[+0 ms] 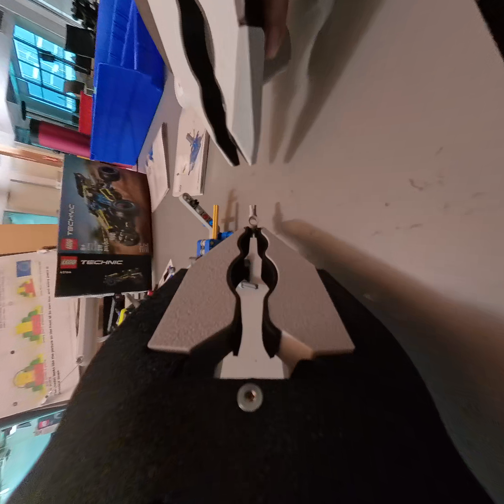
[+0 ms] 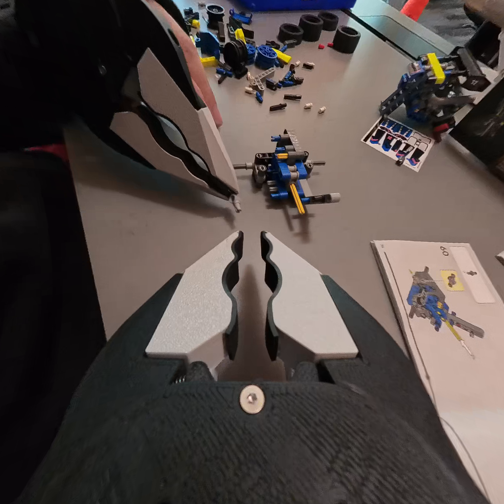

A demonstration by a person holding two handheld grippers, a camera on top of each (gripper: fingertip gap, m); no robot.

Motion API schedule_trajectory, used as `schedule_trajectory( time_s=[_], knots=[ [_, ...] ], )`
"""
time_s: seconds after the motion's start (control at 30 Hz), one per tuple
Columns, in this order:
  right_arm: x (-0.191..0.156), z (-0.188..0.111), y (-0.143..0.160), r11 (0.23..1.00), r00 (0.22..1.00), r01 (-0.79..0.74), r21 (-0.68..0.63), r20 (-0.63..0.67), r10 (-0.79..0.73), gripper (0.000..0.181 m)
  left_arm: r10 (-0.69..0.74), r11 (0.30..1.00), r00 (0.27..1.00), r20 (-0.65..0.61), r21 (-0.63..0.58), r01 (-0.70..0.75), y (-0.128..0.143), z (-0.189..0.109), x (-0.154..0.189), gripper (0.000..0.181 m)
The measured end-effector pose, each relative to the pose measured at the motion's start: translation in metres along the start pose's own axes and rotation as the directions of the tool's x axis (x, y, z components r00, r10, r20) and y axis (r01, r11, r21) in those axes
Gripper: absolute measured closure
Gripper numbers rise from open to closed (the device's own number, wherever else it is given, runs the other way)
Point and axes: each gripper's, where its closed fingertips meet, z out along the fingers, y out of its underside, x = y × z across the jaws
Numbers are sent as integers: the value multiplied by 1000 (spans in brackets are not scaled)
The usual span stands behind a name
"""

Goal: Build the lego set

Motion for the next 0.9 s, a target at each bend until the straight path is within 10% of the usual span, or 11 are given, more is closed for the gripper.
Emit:
schedule_trajectory(
  time_s=[0.9],
  knots=[
    [2,23,21,981,995,83,-177,-32,-91,173,295,953,893,340,-167,-251,14,-9,-38,180]
  ],
)
